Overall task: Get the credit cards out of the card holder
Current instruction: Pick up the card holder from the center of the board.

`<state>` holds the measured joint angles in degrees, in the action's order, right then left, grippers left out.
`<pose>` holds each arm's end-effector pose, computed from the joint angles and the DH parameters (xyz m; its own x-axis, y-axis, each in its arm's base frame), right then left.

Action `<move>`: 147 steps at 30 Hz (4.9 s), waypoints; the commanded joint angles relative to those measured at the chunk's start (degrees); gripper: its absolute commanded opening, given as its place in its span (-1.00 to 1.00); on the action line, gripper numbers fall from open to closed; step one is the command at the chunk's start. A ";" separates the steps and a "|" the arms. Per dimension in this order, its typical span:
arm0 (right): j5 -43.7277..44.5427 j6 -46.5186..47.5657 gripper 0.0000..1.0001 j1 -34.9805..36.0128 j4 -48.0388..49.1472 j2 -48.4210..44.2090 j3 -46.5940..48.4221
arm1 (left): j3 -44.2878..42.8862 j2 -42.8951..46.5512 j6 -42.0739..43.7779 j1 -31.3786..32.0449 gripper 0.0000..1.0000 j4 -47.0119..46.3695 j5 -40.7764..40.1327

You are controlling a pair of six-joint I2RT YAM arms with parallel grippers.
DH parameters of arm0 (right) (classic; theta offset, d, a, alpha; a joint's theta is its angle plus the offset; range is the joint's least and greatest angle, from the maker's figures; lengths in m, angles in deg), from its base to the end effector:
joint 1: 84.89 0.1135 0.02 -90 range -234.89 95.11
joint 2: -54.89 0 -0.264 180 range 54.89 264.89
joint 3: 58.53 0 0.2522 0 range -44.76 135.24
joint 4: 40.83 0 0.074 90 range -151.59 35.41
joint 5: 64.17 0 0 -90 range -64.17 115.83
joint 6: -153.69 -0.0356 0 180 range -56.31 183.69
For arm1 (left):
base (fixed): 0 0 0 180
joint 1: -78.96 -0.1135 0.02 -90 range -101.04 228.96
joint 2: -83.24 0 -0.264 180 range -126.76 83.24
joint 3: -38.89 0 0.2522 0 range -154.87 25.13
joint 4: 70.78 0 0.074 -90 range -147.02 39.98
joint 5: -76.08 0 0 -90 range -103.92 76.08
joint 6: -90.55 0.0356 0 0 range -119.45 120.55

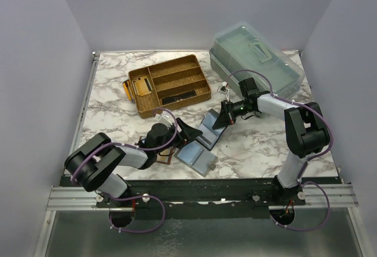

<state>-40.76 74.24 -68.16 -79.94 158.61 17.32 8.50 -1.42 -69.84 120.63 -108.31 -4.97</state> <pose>0.3162 0.1292 0.1709 -0.7826 -0.3112 -0.5391 -0.6117 0.2240 0.7587 0.1810 -0.1685 0.1402 -0.7957 -0.5375 -0.2792 0.0551 0.3948 -0.9171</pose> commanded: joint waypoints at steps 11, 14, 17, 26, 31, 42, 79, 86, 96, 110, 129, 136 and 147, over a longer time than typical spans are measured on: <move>-3.59 0.30 -1.00 -0.74 0.26 -0.73 -0.04 | -1.87 -6.17 -2.54 0.32 0.40 -6.33 -0.51; -3.71 0.44 -1.00 -0.74 0.14 -0.54 -0.03 | -2.62 -7.16 -2.78 0.28 0.39 -7.33 -0.30; -3.74 0.51 -1.00 -0.74 0.03 -0.45 0.03 | -3.39 -8.60 -3.27 0.23 0.37 -8.52 0.20; -3.70 0.70 -1.00 -0.74 -0.22 -0.28 0.05 | -3.14 -11.43 -5.47 0.21 0.18 -14.85 1.27; -3.16 0.79 -1.00 -0.74 -0.32 0.07 0.14 | -2.45 -10.24 -5.99 0.30 0.11 -18.38 1.50; -3.21 0.88 -1.00 -0.77 -0.47 0.16 0.14 | -2.10 -18.65 -10.38 0.20 0.14 -35.19 2.66; -2.45 1.50 -1.00 -0.75 -1.20 1.84 0.76 | -4.57 -25.77 -15.28 0.30 -0.22 -42.77 0.23; -2.55 1.80 -1.00 -0.75 -1.45 1.82 0.86 | -4.96 -26.05 -14.70 0.36 -0.46 -37.86 -1.04; -1.23 2.68 -0.98 -0.78 -2.12 0.44 1.25 | -6.27 -24.79 -8.01 0.40 -1.00 -31.33 0.00; 25.82 1.98 -0.56 -1.05 4.93 -12.29 -2.41 | -7.83 -15.84 5.99 0.41 -1.00 -18.53 4.45; 4.76 -4.11 -0.54 4.53 7.24 -7.34 -2.92 | -14.04 -8.95 13.66 1.71 -1.00 -2.54 1.32; 11.67 -8.54 -0.38 2.98 11.62 -9.39 -5.10 | -7.80 -2.21 17.61 1.67 -1.00 -7.88 1.36; 3.80 -8.08 -0.22 0.61 11.45 -12.47 -5.11 | -4.67 2.99 18.19 1.60 -1.00 -15.35 4.73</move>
<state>-33.50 66.11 -66.98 -70.12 148.60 13.17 3.21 -0.88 -52.21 121.94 -113.95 -3.33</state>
